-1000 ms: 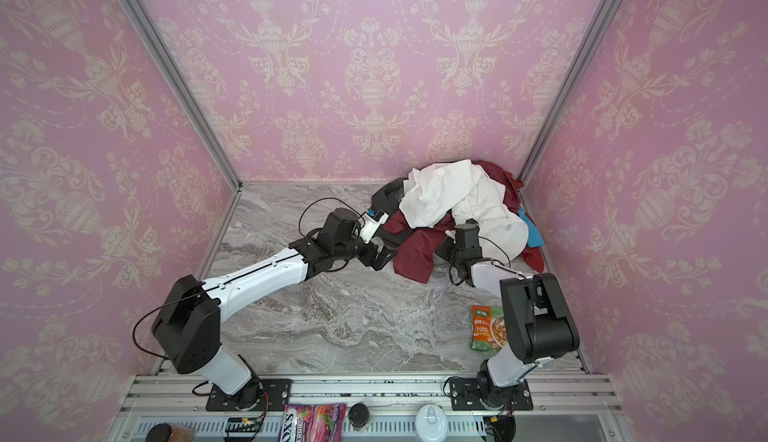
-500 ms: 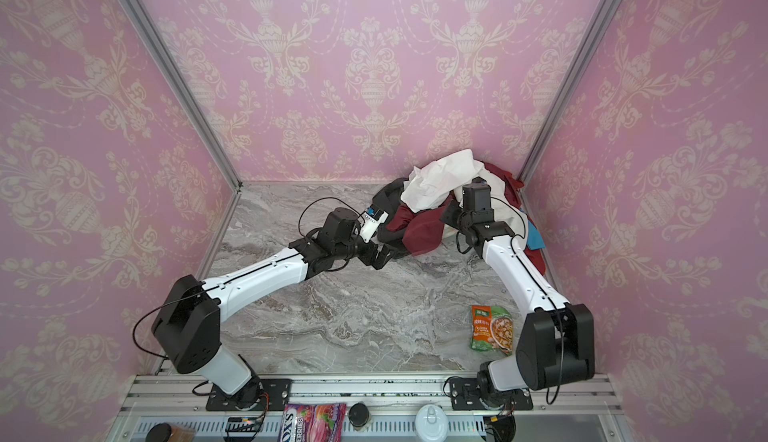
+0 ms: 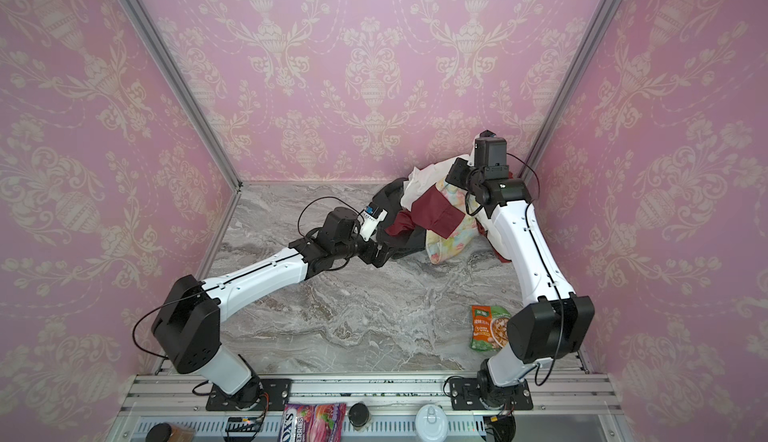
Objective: Pick out a specific cloth from the pile
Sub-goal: 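Grasp the pastel floral cloth with the right gripper and lift it up, then grasp the raised floral cloth with the left gripper beside the right gripper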
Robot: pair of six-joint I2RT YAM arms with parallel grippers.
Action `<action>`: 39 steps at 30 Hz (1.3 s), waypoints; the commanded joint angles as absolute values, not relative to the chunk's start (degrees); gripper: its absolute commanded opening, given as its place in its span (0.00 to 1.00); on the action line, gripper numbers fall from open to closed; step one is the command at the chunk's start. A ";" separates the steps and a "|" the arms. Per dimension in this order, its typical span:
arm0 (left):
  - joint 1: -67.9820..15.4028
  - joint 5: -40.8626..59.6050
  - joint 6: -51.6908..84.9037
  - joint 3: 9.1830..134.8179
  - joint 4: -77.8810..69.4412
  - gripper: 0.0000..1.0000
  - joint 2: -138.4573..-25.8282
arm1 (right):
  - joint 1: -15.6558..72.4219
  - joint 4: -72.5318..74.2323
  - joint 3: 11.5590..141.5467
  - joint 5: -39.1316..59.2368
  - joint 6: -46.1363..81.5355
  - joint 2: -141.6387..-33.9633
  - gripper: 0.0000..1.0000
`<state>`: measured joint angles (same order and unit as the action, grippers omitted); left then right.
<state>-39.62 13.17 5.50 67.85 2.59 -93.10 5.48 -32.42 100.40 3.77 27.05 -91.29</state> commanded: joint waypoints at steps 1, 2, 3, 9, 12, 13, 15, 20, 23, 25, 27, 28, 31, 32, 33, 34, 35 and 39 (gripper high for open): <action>-39.89 11.80 6.99 70.04 1.20 0.99 -91.32 | 5.58 -30.63 106.33 5.28 24.87 -90.00 0.00; -39.89 11.78 7.11 70.13 1.02 0.99 -91.33 | 5.56 -30.40 106.88 5.44 24.79 -89.71 0.00; -39.86 11.67 7.20 70.22 0.80 0.99 -91.40 | 5.54 -30.07 107.49 5.51 24.79 -89.50 0.00; -39.86 11.54 7.47 72.25 -0.04 0.99 -92.51 | 5.63 -28.33 110.65 7.52 24.76 -89.11 0.00; -39.90 11.57 7.85 73.60 -1.14 0.99 -93.37 | 5.77 -24.87 110.01 9.16 25.25 -88.13 0.00; -39.88 11.59 8.04 74.03 -1.62 0.99 -93.73 | 5.87 -23.64 109.86 9.67 25.67 -87.65 0.00; -39.85 11.85 8.50 74.91 -2.71 0.99 -94.36 | 6.00 -22.40 110.79 10.97 26.33 -87.40 0.00; -39.89 12.91 10.32 77.92 -7.59 0.99 -97.68 | 7.18 -24.85 114.97 12.16 26.51 -88.19 0.00; -39.85 14.21 12.25 79.98 -12.05 0.99 -100.22 | 8.03 -25.53 114.18 12.39 26.46 -87.90 0.00; -39.84 14.95 12.19 81.91 -14.39 0.99 -102.08 | 8.58 -25.32 112.54 12.31 26.32 -87.26 0.00; -39.75 14.85 12.30 84.26 -15.89 0.99 -103.91 | 9.07 -25.29 111.16 12.14 26.08 -86.61 0.00; -39.81 14.98 12.12 85.44 -16.80 0.99 -104.59 | 9.23 -25.28 110.51 12.06 26.03 -86.29 0.00; -39.81 14.94 11.83 88.49 -19.20 0.99 -106.61 | 9.82 -25.09 108.55 12.22 26.06 -85.53 0.00; -39.68 14.77 11.62 89.56 -19.41 0.99 -107.24 | 10.00 -25.06 108.06 12.23 26.07 -85.44 0.00; -39.58 14.88 11.41 90.92 -19.66 0.99 -108.01 | 10.25 -24.96 107.55 12.30 26.04 -85.24 0.00; -39.43 15.22 11.47 92.17 -20.02 0.99 -108.76 | 10.55 -24.85 107.00 12.38 26.03 -85.17 0.00; -39.27 15.56 11.71 93.16 -20.40 0.99 -109.31 | 10.74 -24.95 106.72 12.52 26.02 -85.15 0.00; -38.57 18.24 13.66 96.92 -23.20 0.99 -111.93 | 11.66 -25.39 105.90 12.74 25.66 -85.15 0.00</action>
<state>-39.35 15.11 11.70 94.11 -19.57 -110.17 10.98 -27.73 106.13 11.84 26.52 -87.05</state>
